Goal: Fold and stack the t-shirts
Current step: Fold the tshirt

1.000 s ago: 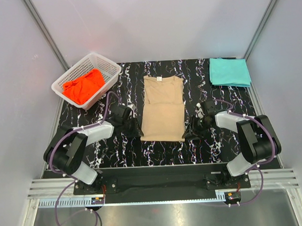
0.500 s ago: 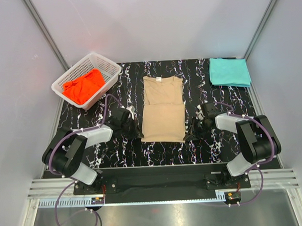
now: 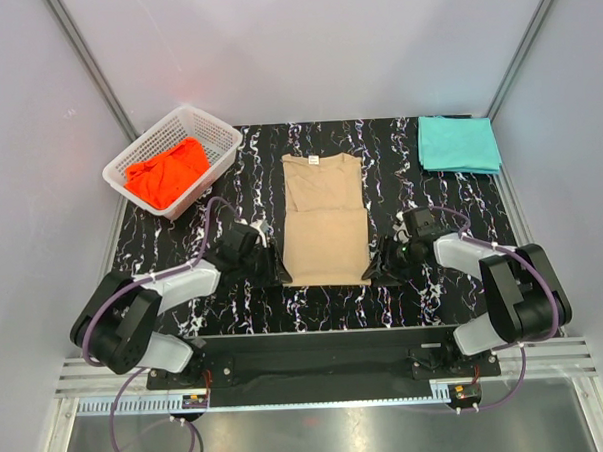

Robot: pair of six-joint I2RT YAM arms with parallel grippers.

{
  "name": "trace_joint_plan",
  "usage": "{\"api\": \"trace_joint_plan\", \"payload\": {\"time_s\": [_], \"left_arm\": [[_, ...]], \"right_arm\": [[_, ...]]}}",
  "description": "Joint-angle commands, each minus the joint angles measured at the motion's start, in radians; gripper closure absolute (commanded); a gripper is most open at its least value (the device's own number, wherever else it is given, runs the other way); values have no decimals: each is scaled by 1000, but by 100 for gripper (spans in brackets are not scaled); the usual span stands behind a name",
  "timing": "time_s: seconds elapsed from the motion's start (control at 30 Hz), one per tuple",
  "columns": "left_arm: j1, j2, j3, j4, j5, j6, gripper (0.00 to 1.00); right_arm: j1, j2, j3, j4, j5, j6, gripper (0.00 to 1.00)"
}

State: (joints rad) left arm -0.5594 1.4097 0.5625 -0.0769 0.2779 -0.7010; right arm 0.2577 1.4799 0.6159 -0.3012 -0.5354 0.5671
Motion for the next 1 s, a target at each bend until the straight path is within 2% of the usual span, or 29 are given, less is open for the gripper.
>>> {"api": "trace_joint_plan", "payload": {"time_s": [0.0, 0.23, 0.37, 0.47, 0.53, 0.57, 0.67, 0.7, 0.73, 0.97], "left_arm": [[-5, 14, -58, -25, -13, -17, 52], [-8, 38, -104, 34, -9, -48, 56], [-10, 49, -107, 37, -16, -54, 65], [-11, 51, -111, 29, -31, -58, 68], [-16, 46, -116, 34, -43, -64, 74], [-16, 46, -119, 35, -42, -66, 79], [-22, 44, -122, 45, -39, -71, 96], [-25, 41, -121, 45, -36, -71, 100], [-27, 37, -121, 45, -31, -72, 100], [-74, -102, -105, -38, -52, -103, 100]], "right_arm": [[11, -10, -33, -13, 38, 22, 49], [9, -6, -65, 24, 63, 51, 51], [9, -4, -77, 40, 78, 66, 54], [11, 0, -81, 42, 83, 73, 56], [9, 2, -84, 50, 87, 76, 59], [9, 2, -88, 50, 94, 77, 62], [11, -7, -97, 54, 106, 83, 81], [11, -15, -102, 53, 107, 85, 88], [11, -24, -105, 48, 109, 86, 98], [34, -182, -104, -47, 123, 115, 100]]}}
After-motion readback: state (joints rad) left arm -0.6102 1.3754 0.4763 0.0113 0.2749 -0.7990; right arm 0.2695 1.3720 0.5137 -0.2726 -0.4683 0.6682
